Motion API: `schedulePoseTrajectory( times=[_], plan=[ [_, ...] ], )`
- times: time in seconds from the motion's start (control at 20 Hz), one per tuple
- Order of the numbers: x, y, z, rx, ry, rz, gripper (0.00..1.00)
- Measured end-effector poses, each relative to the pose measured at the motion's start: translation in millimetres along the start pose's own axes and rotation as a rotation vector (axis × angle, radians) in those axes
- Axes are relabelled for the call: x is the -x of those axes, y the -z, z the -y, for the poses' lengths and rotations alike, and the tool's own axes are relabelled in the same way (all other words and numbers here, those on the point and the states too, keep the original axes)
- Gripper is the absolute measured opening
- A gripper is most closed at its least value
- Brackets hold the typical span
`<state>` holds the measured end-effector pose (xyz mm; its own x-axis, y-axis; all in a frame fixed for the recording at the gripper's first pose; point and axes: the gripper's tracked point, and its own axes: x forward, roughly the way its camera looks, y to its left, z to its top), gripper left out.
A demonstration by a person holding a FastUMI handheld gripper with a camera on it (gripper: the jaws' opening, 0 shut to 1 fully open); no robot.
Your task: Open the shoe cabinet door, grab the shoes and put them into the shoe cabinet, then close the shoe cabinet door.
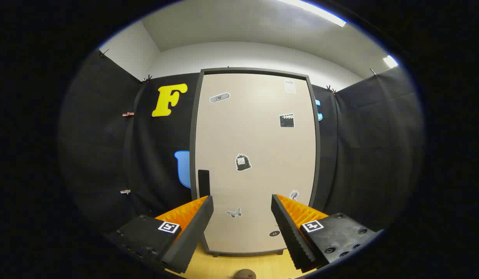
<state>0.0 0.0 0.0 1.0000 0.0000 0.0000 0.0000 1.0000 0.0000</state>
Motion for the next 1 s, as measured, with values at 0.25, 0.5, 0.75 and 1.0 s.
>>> schedulePoseTrajectory(
  times=[0.25, 0.5, 0.75, 1.0],
  plan=[
    [0.5, 1.3, 1.1, 0.0, 0.015, -0.011, 0.98],
    [5.0, -1.0, 1.9, 0.007, 0.025, -0.004, 0.98],
    [7.1, -1.8, 2.9, 0.004, 0.027, -0.005, 0.98],
    [1.3, 6.4, -6.0, -0.02, 0.008, -0.026, 0.98]
  ],
)
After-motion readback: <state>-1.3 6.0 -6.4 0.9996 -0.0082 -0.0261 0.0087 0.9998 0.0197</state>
